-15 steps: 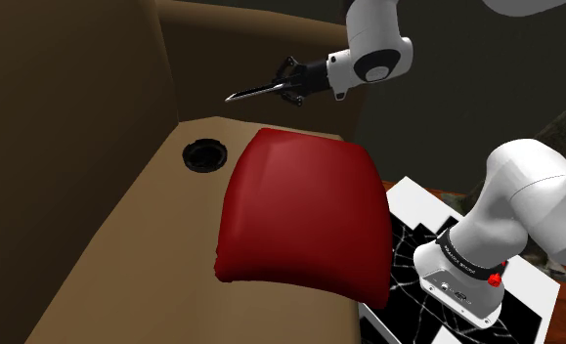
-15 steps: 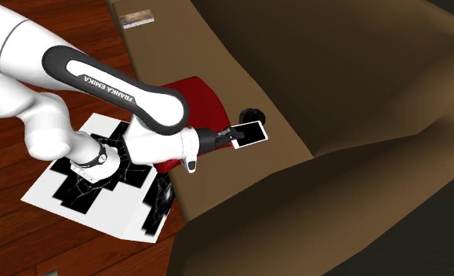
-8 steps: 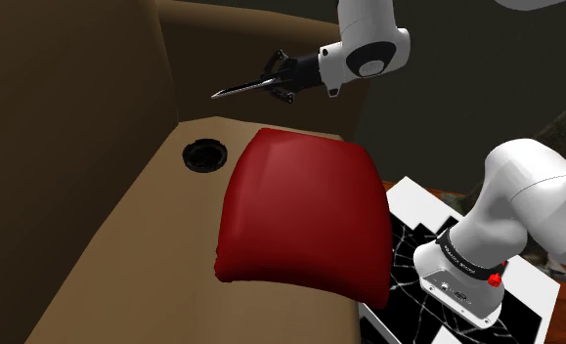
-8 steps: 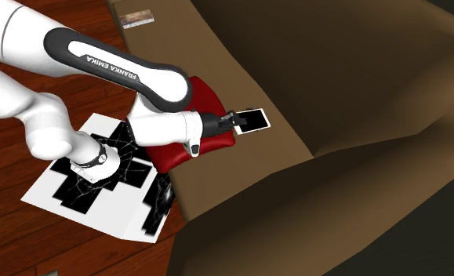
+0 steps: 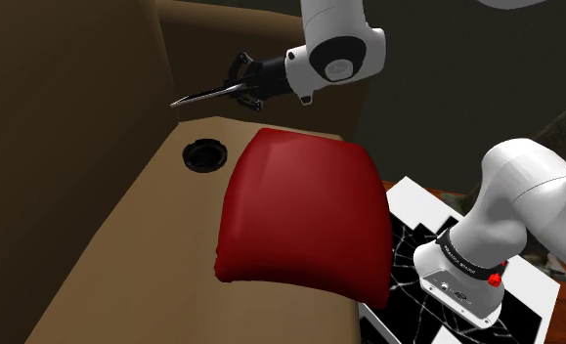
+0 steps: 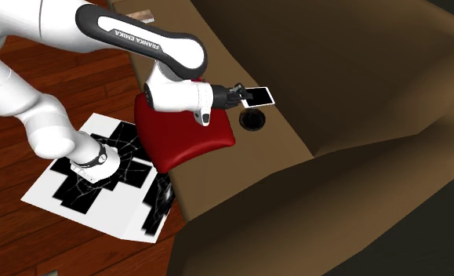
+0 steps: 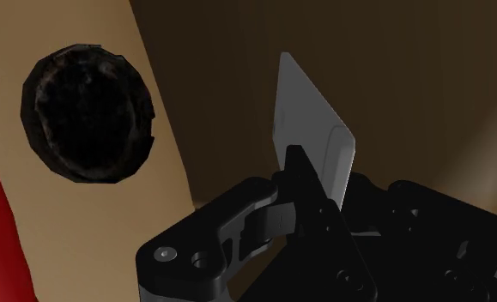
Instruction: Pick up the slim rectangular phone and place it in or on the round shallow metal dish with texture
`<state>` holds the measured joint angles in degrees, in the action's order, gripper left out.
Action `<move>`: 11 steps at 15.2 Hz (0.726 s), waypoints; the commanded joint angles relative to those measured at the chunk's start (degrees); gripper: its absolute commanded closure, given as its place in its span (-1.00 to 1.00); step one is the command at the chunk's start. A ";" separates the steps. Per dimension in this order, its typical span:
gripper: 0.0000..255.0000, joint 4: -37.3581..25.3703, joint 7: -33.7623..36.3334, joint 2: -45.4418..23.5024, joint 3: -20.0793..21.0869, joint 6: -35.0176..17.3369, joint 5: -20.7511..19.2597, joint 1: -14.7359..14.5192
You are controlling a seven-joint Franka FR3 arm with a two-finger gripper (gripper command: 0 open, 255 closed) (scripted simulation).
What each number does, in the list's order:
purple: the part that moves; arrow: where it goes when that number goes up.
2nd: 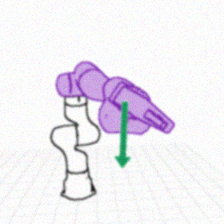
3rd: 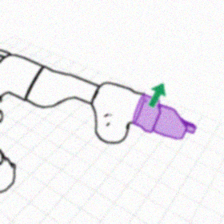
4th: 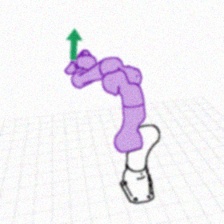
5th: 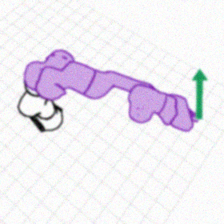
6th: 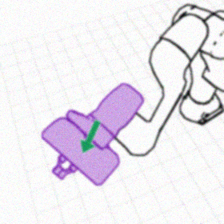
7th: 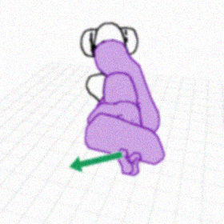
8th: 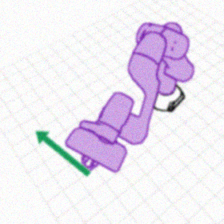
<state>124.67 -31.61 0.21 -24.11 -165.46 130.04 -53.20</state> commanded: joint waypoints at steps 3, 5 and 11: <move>1.00 -2.59 -3.00 -3.13 0.85 -0.44 5.11 -0.98; 1.00 -2.20 -4.87 -4.01 0.60 0.76 7.01 -0.86; 1.00 -1.04 -9.45 -6.83 -0.14 4.54 11.79 -0.63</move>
<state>123.35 -40.28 -6.21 -24.11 -161.59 141.05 -53.86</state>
